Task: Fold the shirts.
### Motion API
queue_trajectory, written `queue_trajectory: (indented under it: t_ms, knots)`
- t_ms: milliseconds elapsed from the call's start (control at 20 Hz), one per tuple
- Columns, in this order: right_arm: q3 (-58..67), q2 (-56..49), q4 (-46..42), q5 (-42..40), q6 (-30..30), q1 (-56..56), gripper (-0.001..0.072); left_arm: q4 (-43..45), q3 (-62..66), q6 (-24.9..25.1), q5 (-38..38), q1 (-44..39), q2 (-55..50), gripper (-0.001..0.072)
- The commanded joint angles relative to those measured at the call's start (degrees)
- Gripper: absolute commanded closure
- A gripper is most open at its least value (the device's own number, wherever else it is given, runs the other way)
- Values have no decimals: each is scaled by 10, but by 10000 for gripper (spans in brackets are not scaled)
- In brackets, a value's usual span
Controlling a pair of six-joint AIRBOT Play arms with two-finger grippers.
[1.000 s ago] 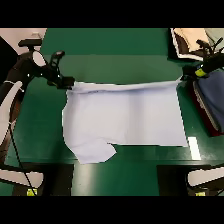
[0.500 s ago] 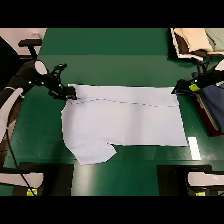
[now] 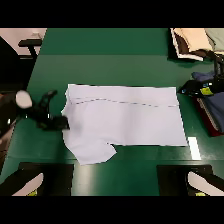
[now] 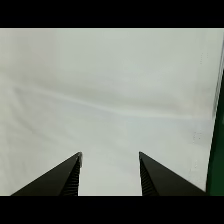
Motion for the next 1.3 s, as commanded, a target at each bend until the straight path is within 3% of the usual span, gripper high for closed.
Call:
queue_trajectory:
  t_ms: [0, 300, 500, 650, 750, 800, 950, 1100, 1200, 1250]
  knots:
    - [-17, 30, 4, -16, 0, 0, 296, -58, -136, -50, -16, 0, 112, 105]
    - [-17, 30, 4, -16, 0, 0, 301, -132, -215, -52, 35, 0, 137, 105]
    - [-17, 30, 4, -16, 0, 0, 301, -213, -251, -13, 105, 0, 137, 106]
    - [-17, 30, 4, -15, 0, 0, 301, -217, -250, -12, 121, 0, 137, 111]
    - [-17, 30, -1, 1, 0, -5, 302, -217, -243, -3, 114, 0, 137, 591]
    - [-17, 30, -1, 17, 0, -14, 302, -217, -236, 10, 109, 0, 137, 682]
    - [-31, 31, -7, 71, 0, -71, 302, -201, -207, 11, 93, 0, 137, 682]
    - [-125, 59, -94, 108, 1, -137, 298, -173, -176, 12, 80, 0, 137, 683]
    - [-211, 78, -129, 112, 2, -186, 134, -173, -167, 11, 81, 0, 137, 683]
    - [-250, 80, -128, 111, 3, -211, 133, -174, -165, 11, 81, 0, 137, 682]
